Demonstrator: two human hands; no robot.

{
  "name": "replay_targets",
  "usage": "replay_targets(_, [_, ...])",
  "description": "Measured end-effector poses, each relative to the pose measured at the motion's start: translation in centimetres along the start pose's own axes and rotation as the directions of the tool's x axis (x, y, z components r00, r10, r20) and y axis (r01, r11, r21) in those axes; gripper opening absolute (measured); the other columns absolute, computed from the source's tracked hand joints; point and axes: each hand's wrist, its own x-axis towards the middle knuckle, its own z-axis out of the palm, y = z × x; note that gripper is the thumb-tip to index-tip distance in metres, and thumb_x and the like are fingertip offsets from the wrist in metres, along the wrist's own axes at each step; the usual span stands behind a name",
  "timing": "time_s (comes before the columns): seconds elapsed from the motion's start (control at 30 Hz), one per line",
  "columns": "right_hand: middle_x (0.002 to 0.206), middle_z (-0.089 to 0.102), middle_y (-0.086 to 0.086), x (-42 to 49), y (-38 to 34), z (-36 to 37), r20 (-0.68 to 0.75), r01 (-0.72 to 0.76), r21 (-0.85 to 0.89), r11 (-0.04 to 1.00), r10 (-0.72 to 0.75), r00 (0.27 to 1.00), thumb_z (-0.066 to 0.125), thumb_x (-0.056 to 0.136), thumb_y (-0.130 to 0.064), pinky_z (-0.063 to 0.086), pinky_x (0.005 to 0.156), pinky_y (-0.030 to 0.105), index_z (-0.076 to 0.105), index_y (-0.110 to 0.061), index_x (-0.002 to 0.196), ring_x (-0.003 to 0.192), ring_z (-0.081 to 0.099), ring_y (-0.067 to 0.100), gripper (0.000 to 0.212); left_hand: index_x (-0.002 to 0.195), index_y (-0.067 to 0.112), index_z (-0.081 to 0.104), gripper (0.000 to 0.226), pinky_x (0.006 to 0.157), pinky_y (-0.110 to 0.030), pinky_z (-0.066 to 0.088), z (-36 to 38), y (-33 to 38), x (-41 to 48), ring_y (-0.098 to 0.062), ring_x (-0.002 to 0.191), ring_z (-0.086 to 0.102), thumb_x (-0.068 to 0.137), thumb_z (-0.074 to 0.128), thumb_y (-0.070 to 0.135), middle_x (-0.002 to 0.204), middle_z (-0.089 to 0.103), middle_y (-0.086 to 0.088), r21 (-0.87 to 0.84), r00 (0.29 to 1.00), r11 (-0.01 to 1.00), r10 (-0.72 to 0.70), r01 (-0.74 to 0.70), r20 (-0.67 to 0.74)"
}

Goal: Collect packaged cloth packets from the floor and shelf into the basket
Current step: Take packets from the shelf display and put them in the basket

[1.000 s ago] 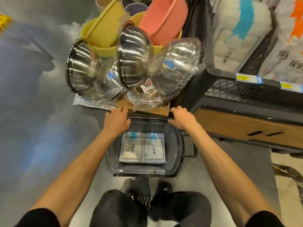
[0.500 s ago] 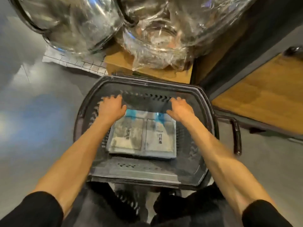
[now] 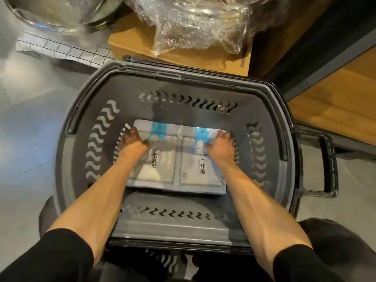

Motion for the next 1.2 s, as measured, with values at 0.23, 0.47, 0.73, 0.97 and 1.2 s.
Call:
replay_targets(0.23, [0.147, 0.033, 0.021, -0.1, 1.5, 2.1, 0.013, -0.166, 0.075, 0.983, 0.165, 0.986, 0.078, 0.081, -0.046, 0.044, 0.103, 0.046, 0.031, -0.005, 0.14, 0.129, 0.046, 0.041, 0.086, 0.152, 0.01, 0.029, 0.074, 0.109, -0.051, 0.038, 0.1, 0.2, 1.0, -0.035, 0.143, 0.035, 0.095, 0.062, 0.044, 0.158, 0.029, -0.012, -0.014, 0.999, 0.999, -0.037, 0.036, -0.039])
replay_targets(0.47, [0.152, 0.03, 0.024, -1.0, 1.1, 3.0, -0.071, -0.236, 0.214, 0.948, 0.256, 0.964, 0.083, 0.078, -0.039, 0.032, 0.113, 0.046, 0.023, -0.002, 0.149, 0.139, 0.032, 0.041, 0.1, 0.157, 0.007, 0.018, 0.09, 0.114, -0.051, 0.038, 0.5, 0.3, 1.1, -0.036, 0.142, 0.039, 0.091, 0.071, 0.037, 0.158, 0.032, -0.015, -0.183, 0.993, 0.979, -0.1, 0.086, -0.068])
replay_targets(0.73, [0.146, 0.043, 0.023, -0.7, 1.1, 4.2, -0.076, -0.269, 0.361, 0.893, 0.316, 0.946, 0.091, 0.063, -0.043, 0.039, 0.112, 0.046, 0.029, -0.004, 0.148, 0.136, 0.041, 0.039, 0.112, 0.11, 0.015, 0.056, 0.03, 0.064, -0.021, 0.048, 0.7, -1.8, 0.5, -0.018, 0.083, 0.063, 0.088, 0.077, 0.016, 0.099, 0.062, -0.001, -0.685, 0.993, 0.719, -0.099, 0.119, 0.068])
replay_targets(0.97, [0.112, 0.066, 0.006, -0.7, 1.1, 4.4, 0.207, -0.345, 0.581, 0.737, 0.277, 0.939, 0.089, 0.07, -0.03, 0.057, 0.09, 0.04, 0.06, -0.002, 0.116, 0.104, 0.066, 0.028, 0.062, 0.118, 0.012, 0.063, 0.039, 0.089, -0.052, 0.058, -0.1, -3.6, 0.1, -0.027, 0.096, 0.072, 0.085, 0.079, 0.024, 0.106, 0.074, -0.011, -0.812, 0.959, 0.532, 0.002, 0.24, 0.285])
replay_targets(1.2, [0.106, 0.075, 0.006, -3.1, 1.4, -1.6, 0.318, -0.315, 0.805, 0.504, 0.083, 0.945, 0.095, 0.049, -0.05, 0.057, 0.092, 0.048, 0.071, -0.011, 0.106, 0.097, 0.072, 0.025, 0.073, 0.127, 0.006, 0.061, 0.04, 0.076, -0.04, 0.061, -8.0, -3.3, -5.4, -0.025, 0.093, 0.075, 0.092, 0.073, 0.021, 0.108, 0.075, -0.012, -0.856, 0.962, 0.482, 0.088, 0.186, 0.258])
